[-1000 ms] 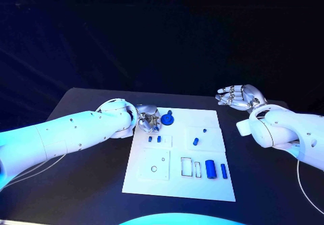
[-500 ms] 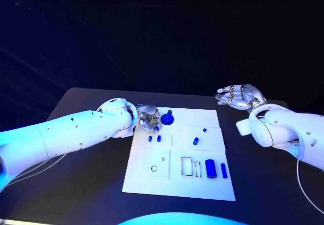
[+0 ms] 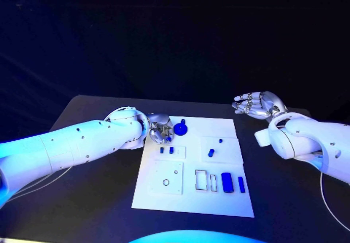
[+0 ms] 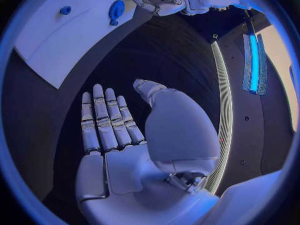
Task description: Assemble the parts on the task board
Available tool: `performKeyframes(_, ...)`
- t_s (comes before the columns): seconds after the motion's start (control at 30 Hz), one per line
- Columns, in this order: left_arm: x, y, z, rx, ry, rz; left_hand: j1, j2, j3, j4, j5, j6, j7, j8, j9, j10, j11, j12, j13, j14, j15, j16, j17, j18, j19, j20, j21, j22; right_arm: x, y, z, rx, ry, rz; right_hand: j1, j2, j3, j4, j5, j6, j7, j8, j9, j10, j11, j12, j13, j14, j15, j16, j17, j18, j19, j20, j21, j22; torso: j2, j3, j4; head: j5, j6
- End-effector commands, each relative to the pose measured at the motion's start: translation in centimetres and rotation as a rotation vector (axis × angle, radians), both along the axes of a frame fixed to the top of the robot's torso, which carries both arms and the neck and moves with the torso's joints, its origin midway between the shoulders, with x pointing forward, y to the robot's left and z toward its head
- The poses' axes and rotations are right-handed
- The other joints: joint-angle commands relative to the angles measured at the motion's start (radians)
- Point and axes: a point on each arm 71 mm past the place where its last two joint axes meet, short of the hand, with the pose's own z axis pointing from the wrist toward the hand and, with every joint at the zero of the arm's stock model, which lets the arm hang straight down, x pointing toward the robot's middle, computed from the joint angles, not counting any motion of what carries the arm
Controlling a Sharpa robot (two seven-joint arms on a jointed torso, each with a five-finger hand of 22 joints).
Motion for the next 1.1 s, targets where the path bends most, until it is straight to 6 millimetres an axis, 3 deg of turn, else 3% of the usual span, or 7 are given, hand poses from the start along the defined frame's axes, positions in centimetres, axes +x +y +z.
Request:
performKeyframes(0.03,-0.1,-0.1,-0.2,0.002,0.013,-0.003,-0.010,0.000,-0.001,-0.007,-0.003,-0.009,0.001,-0.007,-0.002,-0.001,0.004,-0.005,0.002,-0.009,0.001,-0.003,-0.001,0.008,-0.007,-0.002,-0.005,0.000,0.0,0.1,-0.1,-0.001,0.003,0.020,-0.004,0.009,0.002,-0.005,-0.002,0.000,0.085,-0.001,-0.001,-0.001,-0.002,-0.002,-0.001,0.002,0.001,-0.004,-0.002,0.005,-0.006,0.000,0.003,-0.001,0.000,-0.0006,0.0005,-0.001,0.001)
performKeyframes(0.57,0.0,0.2,-0.2,-0.002,0.009,0.010,-0.032,-0.019,-0.016,-0.004,-0.003,-0.060,0.012,-0.055,-0.011,-0.026,0.012,-0.004,0.017,-0.023,0.009,-0.004,-0.020,0.013,-0.030,0.006,-0.023,-0.028,0.0,0.1,-0.1,-0.002,0.005,0.020,-0.004,0.009,0.003,-0.006,-0.002,0.000,0.085,-0.002,-0.002,-0.002,-0.002,-0.003,-0.001,0.003,0.001,-0.005,-0.002,0.005,-0.010,0.000,0.003,-0.003,0.000,-0.0011,0.0007,-0.003,0.000)
performKeyframes(1.1,0.3,1.2,-0.3,0.013,0.011,0.042,-0.034,-0.020,-0.032,-0.001,-0.003,-0.106,0.011,-0.091,-0.019,-0.066,0.014,0.039,0.046,-0.033,0.012,-0.002,-0.033,0.015,-0.035,0.009,-0.034,-0.040,0.0,0.1,-0.3,-0.039,0.014,0.051,-0.001,-0.002,0.000,-0.022,-0.003,-0.003,0.089,-0.004,-0.008,-0.011,0.002,-0.006,-0.002,-0.017,0.009,-0.024,-0.013,0.001,-0.044,0.001,-0.001,-0.018,0.000,-0.0002,0.0002,-0.002,0.001)
